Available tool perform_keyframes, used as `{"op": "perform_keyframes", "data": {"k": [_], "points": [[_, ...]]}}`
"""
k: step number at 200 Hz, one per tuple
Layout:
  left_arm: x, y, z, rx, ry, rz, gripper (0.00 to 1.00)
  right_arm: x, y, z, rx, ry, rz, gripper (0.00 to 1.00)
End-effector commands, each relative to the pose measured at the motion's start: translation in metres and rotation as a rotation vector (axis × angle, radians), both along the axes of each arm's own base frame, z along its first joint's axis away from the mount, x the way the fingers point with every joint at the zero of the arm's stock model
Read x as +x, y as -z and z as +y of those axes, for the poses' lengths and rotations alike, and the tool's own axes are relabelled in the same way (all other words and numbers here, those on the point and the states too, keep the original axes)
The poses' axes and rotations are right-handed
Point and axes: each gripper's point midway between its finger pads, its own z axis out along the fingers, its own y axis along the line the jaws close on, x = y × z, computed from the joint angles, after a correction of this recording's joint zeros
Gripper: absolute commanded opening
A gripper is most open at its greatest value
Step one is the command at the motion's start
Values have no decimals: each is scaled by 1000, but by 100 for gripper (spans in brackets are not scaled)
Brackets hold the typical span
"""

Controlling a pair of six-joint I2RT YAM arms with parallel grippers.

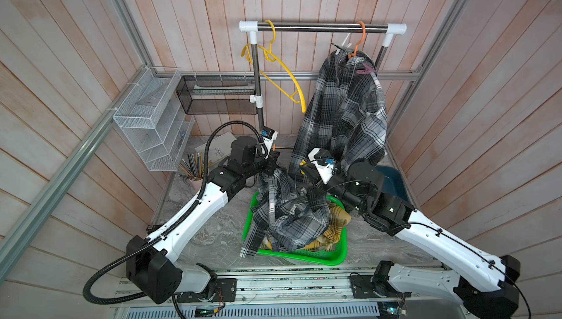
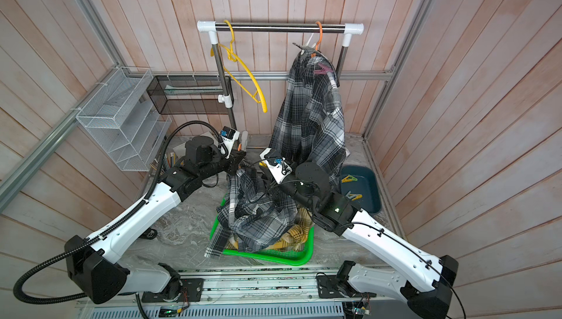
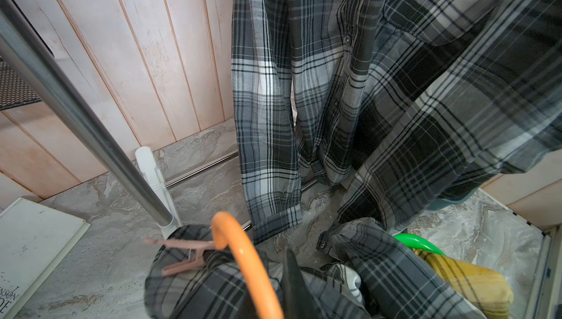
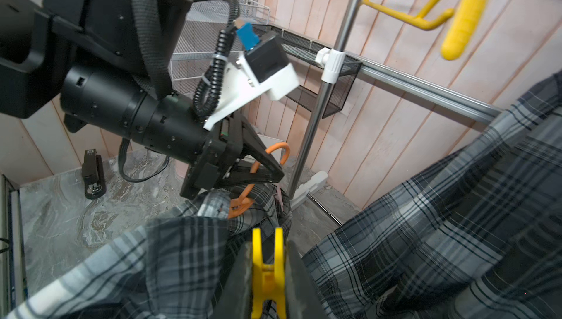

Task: Remove the clothespins securing long-sleeve shirts to the hanger
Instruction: Remove the clamp from the hanger, then place the clamp in the storage box.

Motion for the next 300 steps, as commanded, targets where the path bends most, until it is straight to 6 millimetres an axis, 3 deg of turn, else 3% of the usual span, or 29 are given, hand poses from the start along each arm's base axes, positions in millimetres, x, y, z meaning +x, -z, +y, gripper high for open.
{"op": "perform_keyframes", "data": {"k": [1, 65, 94, 122, 205, 266, 284, 300], "points": [[-1, -2, -3, -15, 17, -9, 0, 5, 32, -27, -9, 113, 160, 0], [-2, -16, 3, -75, -26, -31, 0, 4, 137, -119, 33, 507, 549, 0], [0, -18, 7, -108, -65, -28, 0, 3, 165, -175, 121, 730, 666, 0], [0, -22, 11, -112, -86, -39, 0, 8, 179, -214, 233, 843, 713, 0], [-5, -30, 20, -139, -114, -64, 0, 39, 187, -335, 521, 1128, 572, 0], [-3, -25, 20, -138, -123, -57, 0, 84, 233, -365, 596, 1191, 615, 0], [-1, -24, 20, -141, -127, -55, 0, 91, 231, -367, 598, 1195, 615, 39], [0, -24, 20, -141, -130, -55, 0, 94, 208, -369, 602, 1182, 551, 60]]}}
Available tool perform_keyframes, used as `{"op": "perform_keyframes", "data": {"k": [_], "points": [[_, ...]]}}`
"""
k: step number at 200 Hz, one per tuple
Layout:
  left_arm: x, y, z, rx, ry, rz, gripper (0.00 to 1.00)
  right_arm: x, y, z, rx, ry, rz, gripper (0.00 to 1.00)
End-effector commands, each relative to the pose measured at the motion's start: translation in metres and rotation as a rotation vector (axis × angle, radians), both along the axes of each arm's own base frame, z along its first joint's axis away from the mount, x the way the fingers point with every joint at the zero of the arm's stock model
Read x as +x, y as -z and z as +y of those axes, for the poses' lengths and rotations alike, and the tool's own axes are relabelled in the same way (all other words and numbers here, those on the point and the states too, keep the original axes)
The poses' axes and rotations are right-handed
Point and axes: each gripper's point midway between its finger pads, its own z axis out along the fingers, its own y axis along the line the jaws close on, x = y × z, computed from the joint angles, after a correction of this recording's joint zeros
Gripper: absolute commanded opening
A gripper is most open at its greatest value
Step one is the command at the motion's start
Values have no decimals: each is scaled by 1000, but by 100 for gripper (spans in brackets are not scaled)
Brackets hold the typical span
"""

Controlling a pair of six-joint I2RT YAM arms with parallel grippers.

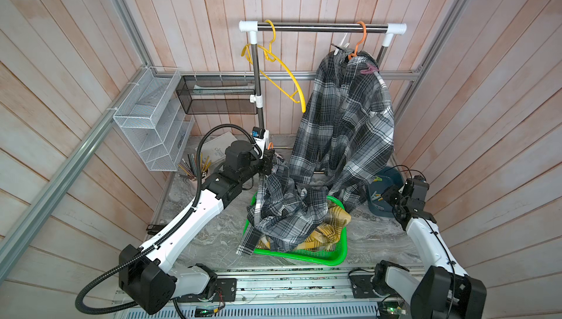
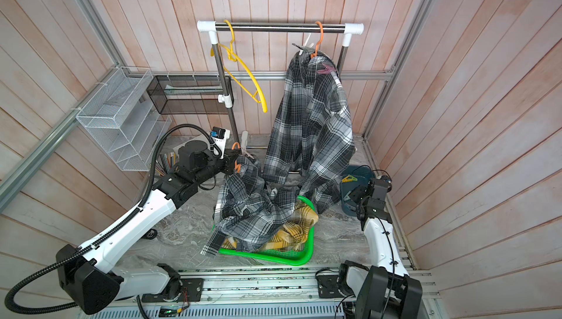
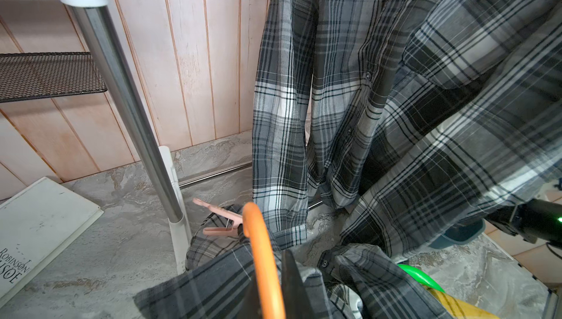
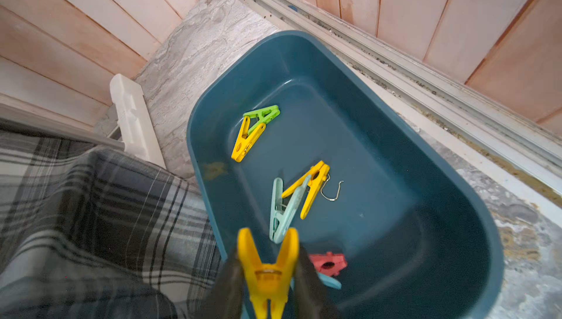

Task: Remove the clothespins securing long-sleeve shirts to the hanger
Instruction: Place the clamp in the storage box, then remove the clamp from the hanger.

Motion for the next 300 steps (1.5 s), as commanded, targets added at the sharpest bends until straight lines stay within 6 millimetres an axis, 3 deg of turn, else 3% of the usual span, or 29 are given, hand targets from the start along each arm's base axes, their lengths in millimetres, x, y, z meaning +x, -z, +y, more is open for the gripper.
{"op": "perform_keyframes", "data": {"k": [1, 22, 54, 77, 117, 142, 152, 169, 195, 245, 300], "points": [[1, -12, 2, -32, -10, -37, 0, 17, -49, -5, -41, 1, -157, 60], [4, -12, 2, -30, -11, -35, 0, 15, -91, 1, -68, -35, -246, 62], [8, -7, 2, -23, -20, -24, 0, -1, -109, 25, -56, -127, -255, 59], [11, -6, 3, -21, -24, -16, 0, -18, -100, 61, -40, -242, -209, 55], [15, -4, 2, -19, -30, -8, 0, -54, -54, 127, -68, -489, 53, 50], [17, -4, 2, -20, -38, -4, 0, -71, -57, 166, -27, -618, 42, 47], [18, -4, 2, -21, -40, -3, 0, -76, -66, 185, -11, -692, 2, 44], [20, -3, 2, -20, -43, 2, 0, -88, -99, 225, -10, -879, -132, 41], [22, 0, 2, -11, -55, 14, 0, -101, -139, 264, -49, -1038, -248, 40], [23, 2, 8, -5, -85, 24, 0, -132, -181, 336, -103, -1266, -394, 40], [29, 6, 15, 10, -138, 41, 0, -135, -221, 399, -129, -1325, -503, 48]]}}
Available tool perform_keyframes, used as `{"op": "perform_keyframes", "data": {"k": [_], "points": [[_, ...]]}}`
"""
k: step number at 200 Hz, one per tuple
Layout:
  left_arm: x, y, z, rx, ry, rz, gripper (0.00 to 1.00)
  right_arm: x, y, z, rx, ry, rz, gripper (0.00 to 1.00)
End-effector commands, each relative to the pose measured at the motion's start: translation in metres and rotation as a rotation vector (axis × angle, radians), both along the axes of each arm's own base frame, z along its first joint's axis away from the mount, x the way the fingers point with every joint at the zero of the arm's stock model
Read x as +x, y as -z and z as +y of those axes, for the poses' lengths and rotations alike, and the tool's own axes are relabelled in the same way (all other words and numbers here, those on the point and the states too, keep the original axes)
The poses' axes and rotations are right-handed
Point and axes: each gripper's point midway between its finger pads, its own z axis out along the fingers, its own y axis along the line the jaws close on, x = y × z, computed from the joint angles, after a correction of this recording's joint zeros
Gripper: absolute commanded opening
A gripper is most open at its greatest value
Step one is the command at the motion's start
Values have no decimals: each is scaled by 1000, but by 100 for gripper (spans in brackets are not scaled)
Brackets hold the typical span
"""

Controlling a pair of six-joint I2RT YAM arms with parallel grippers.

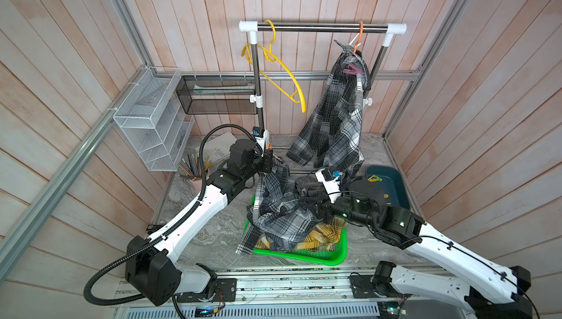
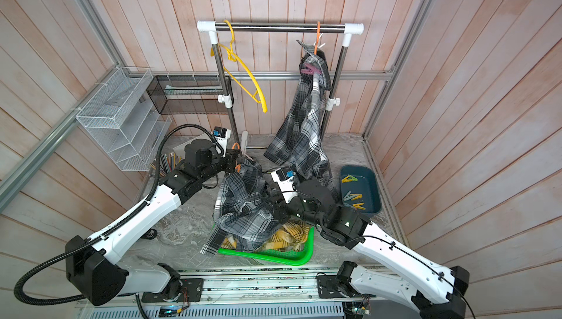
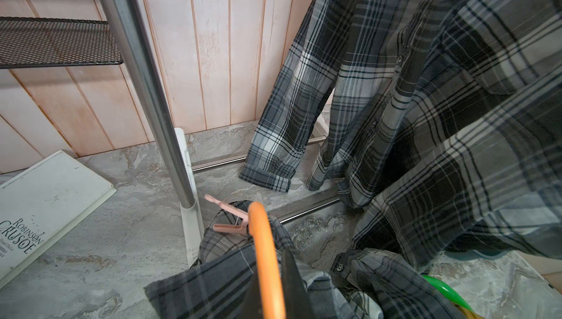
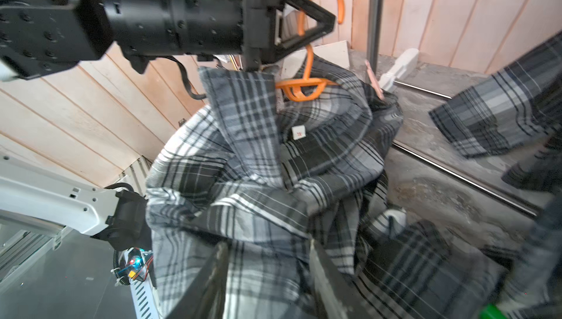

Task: Remove the clothespins securing long-sleeve shirts to the hanger
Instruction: Remove the clamp from the hanger.

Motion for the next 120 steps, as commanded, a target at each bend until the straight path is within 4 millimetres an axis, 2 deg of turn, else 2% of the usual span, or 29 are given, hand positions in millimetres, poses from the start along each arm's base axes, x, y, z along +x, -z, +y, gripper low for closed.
{"op": "perform_keyframes", "data": {"k": [1, 21, 44, 78, 90, 120], "points": [[10, -16, 7, -12, -54, -24, 0, 7, -31, 20, 39, 22, -96, 48], [14, -16, 12, -4, -97, -19, 0, 14, -34, 35, -4, 60, -102, 53], [21, -14, 22, -1, -172, -8, 0, 23, -44, 42, -30, 131, -100, 56], [28, -12, 30, -22, -242, 12, 0, 5, -54, 65, -9, 140, -110, 59], [29, -11, 30, -29, -249, 18, 0, -2, -49, 76, -40, 129, -113, 60], [32, -5, 30, -28, -248, 35, 0, -8, -35, 88, -92, 134, -99, 62]]}}
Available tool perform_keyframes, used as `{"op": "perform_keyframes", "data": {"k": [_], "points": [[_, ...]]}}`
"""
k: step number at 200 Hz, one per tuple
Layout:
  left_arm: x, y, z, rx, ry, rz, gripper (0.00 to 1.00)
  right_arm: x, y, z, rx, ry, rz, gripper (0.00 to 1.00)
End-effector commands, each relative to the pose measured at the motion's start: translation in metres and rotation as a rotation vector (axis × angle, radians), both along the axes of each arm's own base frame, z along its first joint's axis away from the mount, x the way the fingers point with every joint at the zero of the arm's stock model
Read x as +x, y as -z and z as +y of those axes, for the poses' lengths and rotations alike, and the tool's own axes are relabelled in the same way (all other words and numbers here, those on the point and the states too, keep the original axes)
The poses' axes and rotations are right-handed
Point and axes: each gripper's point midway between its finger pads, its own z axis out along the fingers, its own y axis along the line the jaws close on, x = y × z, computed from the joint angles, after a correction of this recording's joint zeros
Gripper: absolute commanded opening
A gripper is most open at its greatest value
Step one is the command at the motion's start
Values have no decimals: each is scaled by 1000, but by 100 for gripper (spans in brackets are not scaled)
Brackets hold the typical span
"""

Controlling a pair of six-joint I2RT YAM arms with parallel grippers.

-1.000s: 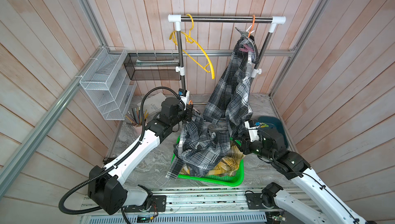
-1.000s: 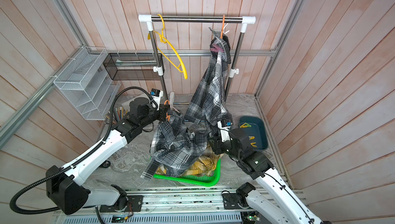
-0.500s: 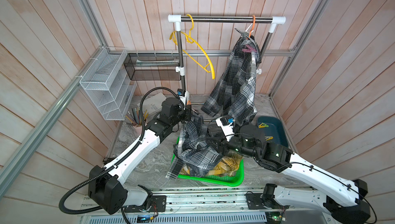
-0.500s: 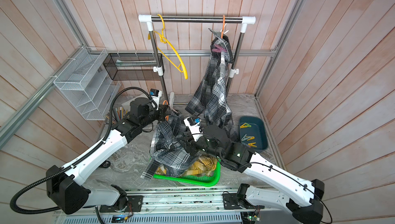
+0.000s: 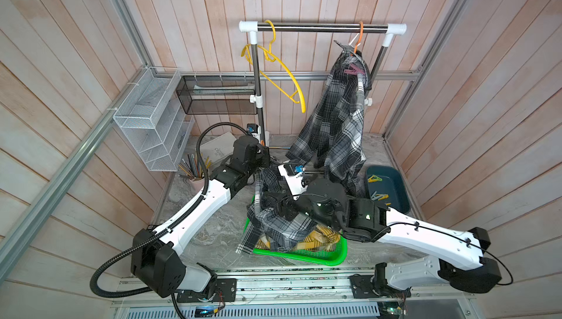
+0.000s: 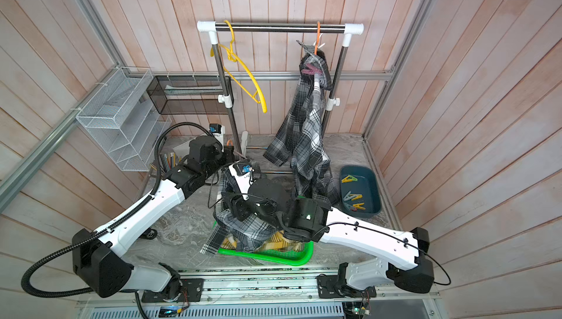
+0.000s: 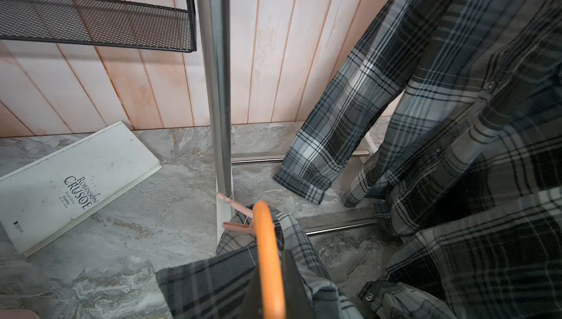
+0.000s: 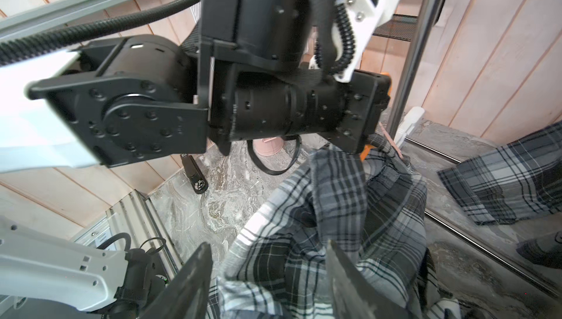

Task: Remove the clothespins securing long-sleeve shirts to the hanger
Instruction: Remove the clamp from the hanger.

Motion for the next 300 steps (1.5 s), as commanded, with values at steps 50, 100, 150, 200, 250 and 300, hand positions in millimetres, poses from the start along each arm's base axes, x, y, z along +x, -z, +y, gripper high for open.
{"op": "perform_keyframes", "data": {"k": [50, 100, 150, 200, 250, 300], "points": [[8, -12, 9, -29, -40, -16, 0, 4, 48, 13, -77, 79, 90, 63], [8, -7, 11, -13, -43, -6, 0, 9, 77, 28, -143, 104, 112, 63], [7, -7, 13, -14, -44, -4, 0, 23, 99, 31, -288, 228, 35, 63], [3, -16, 12, -21, -26, -23, 0, 39, 95, 5, -274, 335, 2, 51], [-1, -20, 8, -34, 6, -31, 0, 64, 91, -35, -235, 372, 32, 42], [-8, -26, 3, -60, 49, -45, 0, 82, 87, -57, -157, 333, 52, 36]]}}
